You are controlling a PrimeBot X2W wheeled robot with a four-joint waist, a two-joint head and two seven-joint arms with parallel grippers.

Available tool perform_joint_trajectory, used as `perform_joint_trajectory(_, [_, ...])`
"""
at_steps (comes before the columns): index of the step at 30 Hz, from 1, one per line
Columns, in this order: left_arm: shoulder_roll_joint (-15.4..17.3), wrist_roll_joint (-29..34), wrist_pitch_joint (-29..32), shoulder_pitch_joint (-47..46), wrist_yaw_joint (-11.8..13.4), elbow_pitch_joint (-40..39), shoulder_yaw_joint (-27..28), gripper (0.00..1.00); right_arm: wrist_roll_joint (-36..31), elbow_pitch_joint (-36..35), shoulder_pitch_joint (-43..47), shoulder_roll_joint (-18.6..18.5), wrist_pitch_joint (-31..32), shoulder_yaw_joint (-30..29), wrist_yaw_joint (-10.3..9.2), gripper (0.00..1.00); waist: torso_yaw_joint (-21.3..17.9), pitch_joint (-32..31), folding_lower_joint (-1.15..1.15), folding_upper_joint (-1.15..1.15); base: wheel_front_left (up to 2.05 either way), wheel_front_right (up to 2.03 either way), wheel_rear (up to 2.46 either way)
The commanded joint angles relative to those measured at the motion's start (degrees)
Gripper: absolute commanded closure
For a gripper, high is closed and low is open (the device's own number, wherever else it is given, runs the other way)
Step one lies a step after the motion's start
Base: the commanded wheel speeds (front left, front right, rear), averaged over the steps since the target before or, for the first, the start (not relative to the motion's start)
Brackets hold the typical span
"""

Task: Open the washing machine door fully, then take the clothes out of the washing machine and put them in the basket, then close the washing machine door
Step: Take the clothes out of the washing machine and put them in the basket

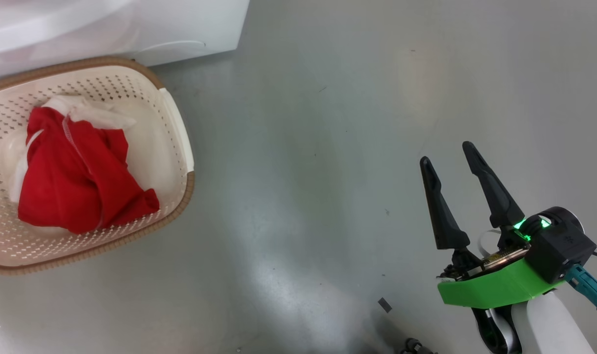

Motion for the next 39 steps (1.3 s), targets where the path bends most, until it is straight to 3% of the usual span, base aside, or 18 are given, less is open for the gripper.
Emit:
perform_joint_trajectory(1, [3.9,0.3,-1.8,2.0,0.4,-3.0,1.4,1.00,0.5,-1.1,0.2,-0.8,-0.4,0.9,0.34,0.00,0.3,-0.2,0.00,0.00,0.00,0.00,0.00])
perform_joint_trajectory(8, [4.7,0.7,-6.6,8.2,1.8,-8.8,2.3,1.00,0.4,-1.0,0.1,-0.8,-0.4,0.6,0.34,0.00,1.2,-0.7,0.00,0.00,0.00,0.00,0.00])
perform_joint_trajectory(17, [5.3,0.9,-12.4,19.8,5.7,-20.2,4.4,1.00,0.0,-1.0,0.2,-0.8,-0.4,-0.1,0.34,0.00,2.4,-1.9,0.00,0.00,0.00,0.00,0.00])
perform_joint_trajectory(30, [4.2,2.6,-16.7,36.0,11.9,-37.7,5.7,1.00,-0.8,-1.4,0.6,-0.8,-0.4,-1.2,0.34,0.00,4.6,-3.9,0.00,0.00,0.00,0.00,0.00])
perform_joint_trajectory(39, [2.6,4.5,-18.6,44.2,14.7,-45.6,5.1,1.00,-1.4,-1.7,1.5,-0.8,-0.4,-2.4,0.34,0.00,6.4,-6.4,0.00,0.00,0.00,0.00,0.00])
